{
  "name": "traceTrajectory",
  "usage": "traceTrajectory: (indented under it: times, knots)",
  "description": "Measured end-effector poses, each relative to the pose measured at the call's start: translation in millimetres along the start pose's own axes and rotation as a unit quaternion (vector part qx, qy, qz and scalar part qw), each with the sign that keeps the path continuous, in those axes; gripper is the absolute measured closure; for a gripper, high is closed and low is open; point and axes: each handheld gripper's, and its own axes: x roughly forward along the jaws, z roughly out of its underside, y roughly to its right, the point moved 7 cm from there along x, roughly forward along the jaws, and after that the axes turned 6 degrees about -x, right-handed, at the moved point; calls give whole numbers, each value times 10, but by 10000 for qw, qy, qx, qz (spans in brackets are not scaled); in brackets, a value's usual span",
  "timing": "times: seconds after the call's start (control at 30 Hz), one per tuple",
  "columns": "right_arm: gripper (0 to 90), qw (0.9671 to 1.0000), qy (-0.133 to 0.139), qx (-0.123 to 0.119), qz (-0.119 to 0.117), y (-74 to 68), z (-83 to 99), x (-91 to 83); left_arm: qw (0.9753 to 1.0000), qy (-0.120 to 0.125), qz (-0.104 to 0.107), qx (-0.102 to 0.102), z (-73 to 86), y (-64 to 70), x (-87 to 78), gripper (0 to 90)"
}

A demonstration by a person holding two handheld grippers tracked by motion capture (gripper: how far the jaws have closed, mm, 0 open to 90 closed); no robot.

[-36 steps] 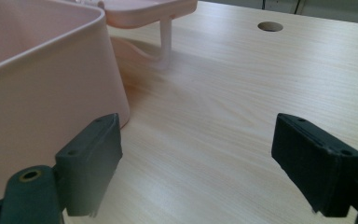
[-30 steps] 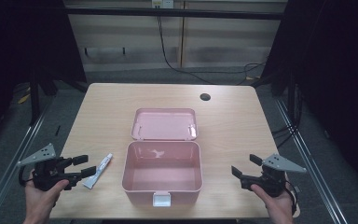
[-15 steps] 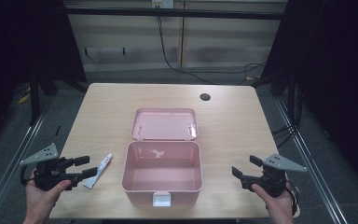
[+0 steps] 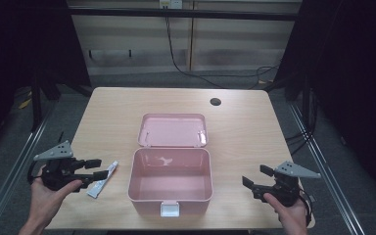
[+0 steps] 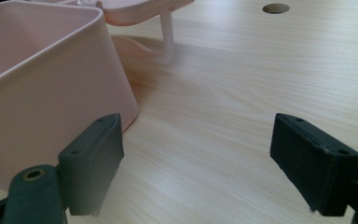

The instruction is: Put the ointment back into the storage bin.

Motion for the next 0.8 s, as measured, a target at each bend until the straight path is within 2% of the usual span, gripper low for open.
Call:
traceTrajectory:
  times: [0.1,0.13,0.3,0.47,0.63,0.8]
  knots:
    - [165,10000,19,-13,-13,-7,-7,-2,9999,-140,-28,1,-19,-2,40,450]
    - [166,10000,-3,-11,-17,-9,-3,-1,9995,-293,-133,19,-14,-19,79,452]
    - [165,10000,-21,13,1,-1,2,-4,9973,-588,-430,52,4,-77,139,467]
    - [161,10000,-56,-5,-28,-3,7,7,9951,-795,-592,13,-32,-143,199,475]
    - [159,10000,-72,2,-43,-6,9,5,9944,-815,-662,-85,-83,-190,235,443]
    - [149,9999,-103,15,-71,-5,17,8,9913,-1079,-738,-130,-104,-242,252,449]
